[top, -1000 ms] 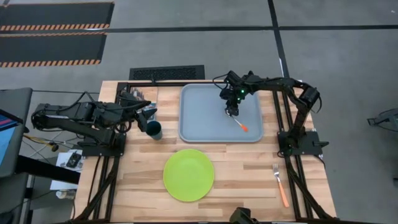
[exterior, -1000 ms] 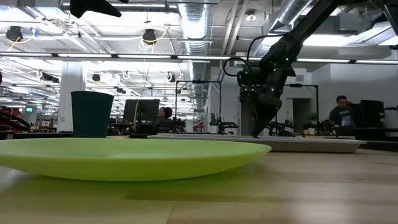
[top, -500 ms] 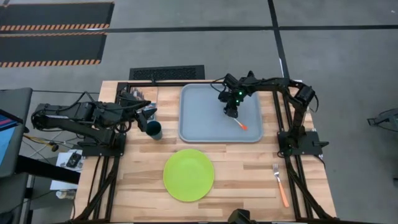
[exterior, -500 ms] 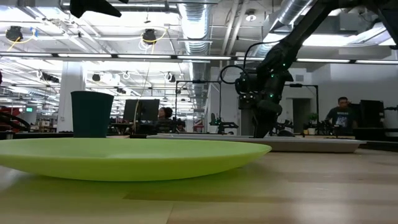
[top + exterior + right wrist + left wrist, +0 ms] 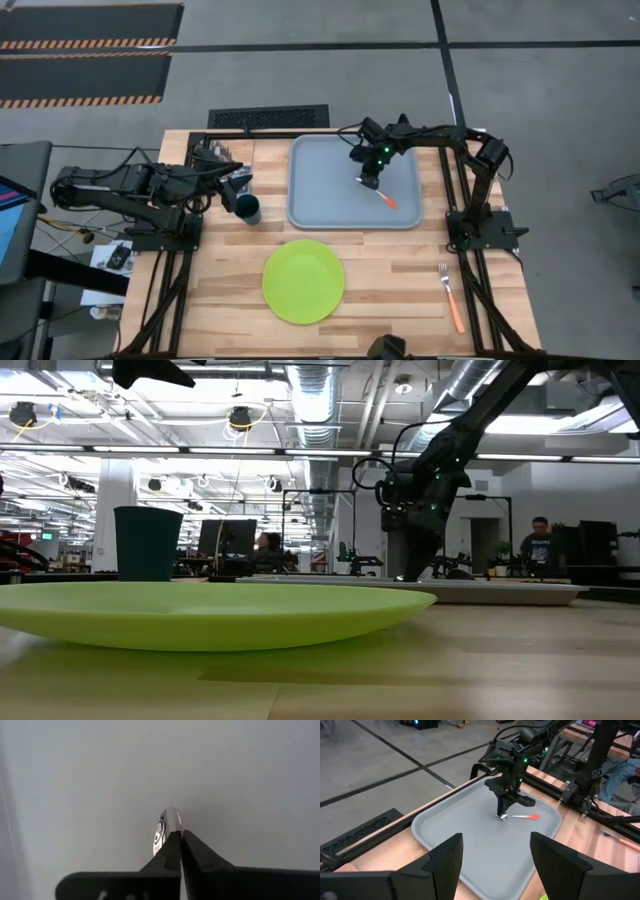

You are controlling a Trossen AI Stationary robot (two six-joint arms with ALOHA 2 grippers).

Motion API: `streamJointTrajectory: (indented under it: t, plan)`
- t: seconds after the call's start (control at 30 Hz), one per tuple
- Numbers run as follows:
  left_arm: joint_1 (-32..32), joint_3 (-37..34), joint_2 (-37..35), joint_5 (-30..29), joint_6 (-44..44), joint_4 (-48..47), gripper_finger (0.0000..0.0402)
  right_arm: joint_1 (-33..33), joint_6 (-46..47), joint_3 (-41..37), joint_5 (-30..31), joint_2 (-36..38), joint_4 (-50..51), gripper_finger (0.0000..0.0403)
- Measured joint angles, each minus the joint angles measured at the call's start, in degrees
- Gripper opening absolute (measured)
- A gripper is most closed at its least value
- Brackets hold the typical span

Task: Pick and place plate/cup/fork/spoon on tray
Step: Put the orange spoon to the right of the gray tray

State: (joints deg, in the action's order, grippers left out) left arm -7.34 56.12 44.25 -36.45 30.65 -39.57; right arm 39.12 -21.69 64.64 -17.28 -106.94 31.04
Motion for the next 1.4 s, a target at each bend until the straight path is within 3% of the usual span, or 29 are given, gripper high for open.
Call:
streamJointTrajectory:
  t: [0.47, 0.7, 0.87, 1.07, 1.2, 1.4]
  plan:
    - [0.0, 0.0, 0.0, 0.0, 0.0, -1.1, 0.0217, 4.2, 12.4, -0.1, 0.8, 0.1, 1.3, 0.0012]
    - [0.0, 0.0, 0.0, 0.0, 0.0, -1.8, 0.0217, 7.2, 15.1, -1.6, 1.6, 6.1, 2.3, 0.0005]
    - [0.0, 0.0, 0.0, -0.1, 0.0, -1.8, 0.0217, 10.4, 20.1, -10.3, 1.2, 16.4, -2.0, 0.0009]
    - [0.0, 0.0, 0.0, -0.9, 0.0, -1.1, 0.0217, 12.6, 27.2, -23.9, 1.2, 27.1, -16.6, 0.0006]
    - [0.0, 0.0, 0.0, -0.9, 0.2, 0.0, 0.0217, 13.7, 30.5, -28.7, 1.2, 28.4, -24.2, 0.0007]
    - [0.0, 0.0, 0.0, -1.0, 1.4, 0.1, 0.0217, 14.7, 30.8, -32.6, 0.9, 25.7, -25.9, 0.0008]
